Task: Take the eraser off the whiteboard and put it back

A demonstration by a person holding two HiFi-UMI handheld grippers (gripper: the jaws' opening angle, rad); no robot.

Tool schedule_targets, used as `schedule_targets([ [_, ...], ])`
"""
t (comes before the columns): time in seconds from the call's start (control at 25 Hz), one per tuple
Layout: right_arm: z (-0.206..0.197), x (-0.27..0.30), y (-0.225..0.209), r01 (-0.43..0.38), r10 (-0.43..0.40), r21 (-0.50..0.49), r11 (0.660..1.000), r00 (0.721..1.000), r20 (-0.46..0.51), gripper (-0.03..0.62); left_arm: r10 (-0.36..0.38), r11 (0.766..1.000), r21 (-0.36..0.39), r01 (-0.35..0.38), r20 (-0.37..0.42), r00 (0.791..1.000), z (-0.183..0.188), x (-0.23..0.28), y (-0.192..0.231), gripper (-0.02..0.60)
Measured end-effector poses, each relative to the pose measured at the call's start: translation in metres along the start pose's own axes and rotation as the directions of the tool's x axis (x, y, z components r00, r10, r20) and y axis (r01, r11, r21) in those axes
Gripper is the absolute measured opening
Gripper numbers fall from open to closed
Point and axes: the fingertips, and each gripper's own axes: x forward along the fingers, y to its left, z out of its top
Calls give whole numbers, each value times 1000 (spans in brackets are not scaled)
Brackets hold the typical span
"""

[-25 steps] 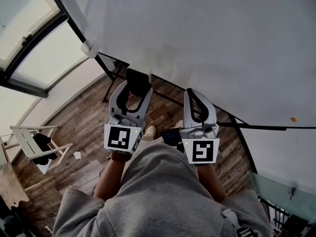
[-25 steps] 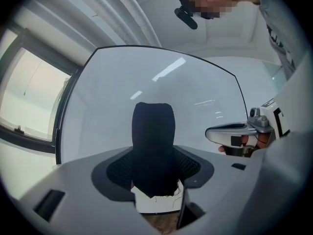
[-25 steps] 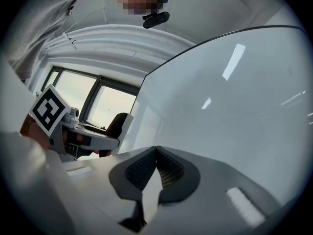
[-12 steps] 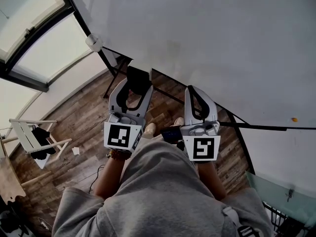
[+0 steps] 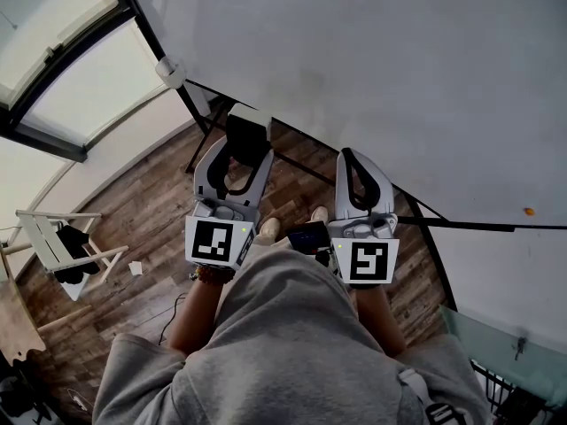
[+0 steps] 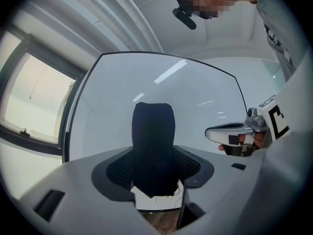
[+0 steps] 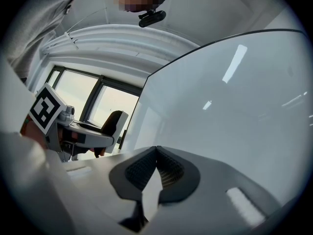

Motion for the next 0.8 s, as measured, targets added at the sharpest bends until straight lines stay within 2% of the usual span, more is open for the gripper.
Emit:
schedule_targets([
  [0.44, -4, 2, -15, 24, -25, -42, 999, 999, -22, 12, 22, 1000, 2, -22, 4, 1000, 3, -6, 10, 238],
  [0.8, 4, 8, -13, 22, -21, -23, 1000, 1000, 3, 12, 37, 999, 8, -37, 10, 999, 5, -8, 16, 238],
])
